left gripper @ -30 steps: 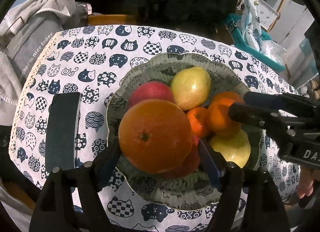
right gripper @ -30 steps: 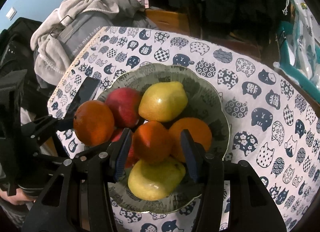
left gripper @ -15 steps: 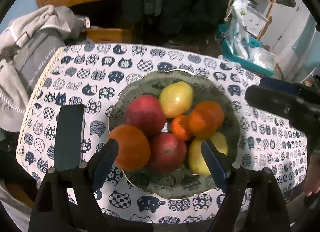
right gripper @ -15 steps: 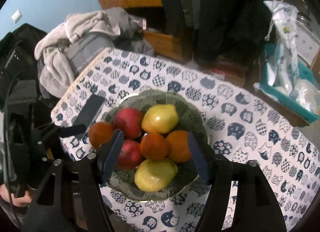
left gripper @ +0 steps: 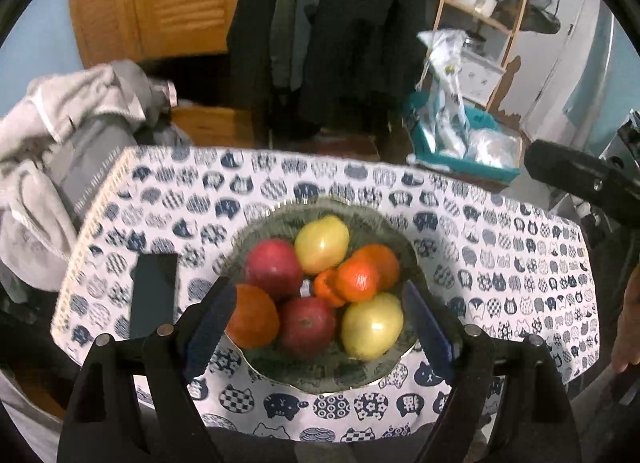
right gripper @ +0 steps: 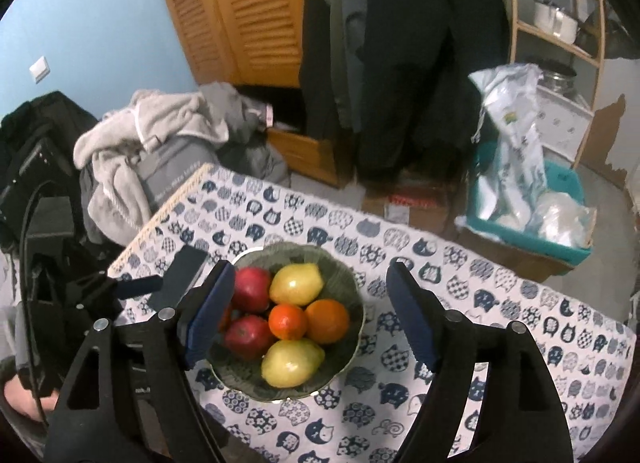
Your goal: Organize fruits
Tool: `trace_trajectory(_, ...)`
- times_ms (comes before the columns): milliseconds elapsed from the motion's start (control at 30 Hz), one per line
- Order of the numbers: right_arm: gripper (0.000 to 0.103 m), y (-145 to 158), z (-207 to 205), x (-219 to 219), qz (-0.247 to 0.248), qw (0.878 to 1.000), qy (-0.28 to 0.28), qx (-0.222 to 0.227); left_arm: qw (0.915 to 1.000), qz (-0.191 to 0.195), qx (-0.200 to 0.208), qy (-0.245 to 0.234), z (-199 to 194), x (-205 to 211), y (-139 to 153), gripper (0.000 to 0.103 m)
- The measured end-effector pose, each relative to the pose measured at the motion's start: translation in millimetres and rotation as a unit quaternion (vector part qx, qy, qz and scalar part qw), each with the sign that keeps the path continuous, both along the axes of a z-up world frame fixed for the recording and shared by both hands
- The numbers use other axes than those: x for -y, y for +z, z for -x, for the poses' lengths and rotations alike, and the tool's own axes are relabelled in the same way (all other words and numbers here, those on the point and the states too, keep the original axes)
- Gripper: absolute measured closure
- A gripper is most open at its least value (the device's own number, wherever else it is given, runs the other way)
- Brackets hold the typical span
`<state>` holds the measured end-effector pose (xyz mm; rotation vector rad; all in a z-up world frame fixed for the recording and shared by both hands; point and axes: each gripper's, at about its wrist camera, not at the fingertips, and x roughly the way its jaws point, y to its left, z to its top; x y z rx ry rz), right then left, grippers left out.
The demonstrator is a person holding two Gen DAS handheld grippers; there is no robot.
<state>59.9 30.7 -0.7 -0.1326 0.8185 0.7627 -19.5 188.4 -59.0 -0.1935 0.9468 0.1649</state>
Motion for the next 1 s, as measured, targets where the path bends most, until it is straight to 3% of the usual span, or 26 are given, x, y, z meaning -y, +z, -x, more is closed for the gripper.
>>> trace_trajectory(400, 0.022, 27.7, 19.6, 25.6, 0.001, 0.999, -0.015, 0.053, 0.9973, -0.045, 0.054, -0.019, 18.7, 26.1, 45.5, 0.008)
trace_trajectory(600, 0.022, 31.0, 23.7, 38.4, -0.003, 0.998, -0.018, 0.053, 0.996, -0.043, 0.073, -0.027, 29.1, 34.6, 59.4, 0.002)
trace_trajectory(1000, 0.022, 27.8, 21.3, 56.6, -0.001, 0.998, -0.032, 0.051, 0.9944, -0.041, 0.089, -0.04, 28.2, 52.0, 77.4, 0.001)
